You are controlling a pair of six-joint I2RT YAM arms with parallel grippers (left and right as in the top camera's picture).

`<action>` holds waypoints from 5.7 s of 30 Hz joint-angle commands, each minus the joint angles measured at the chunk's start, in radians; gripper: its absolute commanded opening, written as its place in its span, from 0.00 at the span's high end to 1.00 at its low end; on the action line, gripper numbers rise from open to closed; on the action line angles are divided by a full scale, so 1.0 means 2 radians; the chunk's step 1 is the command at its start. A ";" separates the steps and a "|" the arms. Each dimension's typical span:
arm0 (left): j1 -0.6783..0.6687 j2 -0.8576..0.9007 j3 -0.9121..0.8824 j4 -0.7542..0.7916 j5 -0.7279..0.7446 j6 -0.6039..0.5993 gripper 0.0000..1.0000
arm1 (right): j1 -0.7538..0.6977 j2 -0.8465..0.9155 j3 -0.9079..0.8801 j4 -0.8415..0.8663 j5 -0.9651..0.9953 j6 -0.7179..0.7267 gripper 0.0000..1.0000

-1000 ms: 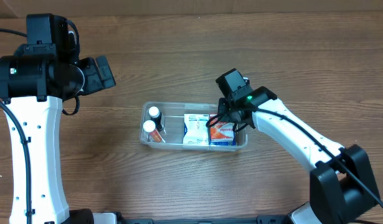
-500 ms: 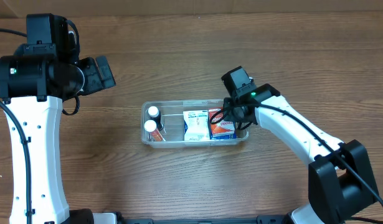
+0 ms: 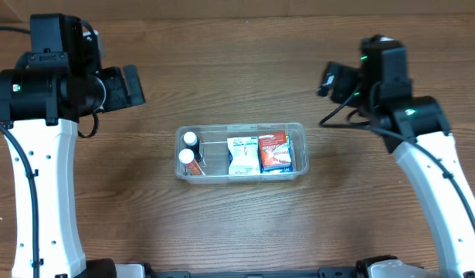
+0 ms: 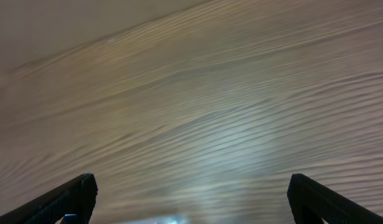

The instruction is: Pack container

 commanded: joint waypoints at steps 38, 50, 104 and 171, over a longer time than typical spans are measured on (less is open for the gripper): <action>-0.107 -0.494 -0.473 0.101 -0.084 0.038 0.00 | -0.083 -0.369 -0.229 -0.087 -0.023 -0.019 0.00; -0.107 -0.493 -0.475 0.082 -0.084 0.038 0.00 | -0.077 -0.364 -0.229 -0.087 -0.023 -0.019 0.00; -0.107 -0.493 -0.475 0.081 -0.084 0.038 0.00 | -0.050 -0.708 -0.686 0.371 -0.051 -0.110 0.00; -0.086 -0.757 -0.931 0.649 -0.053 0.135 0.00 | -0.050 -0.708 -0.686 0.371 -0.051 -0.109 0.00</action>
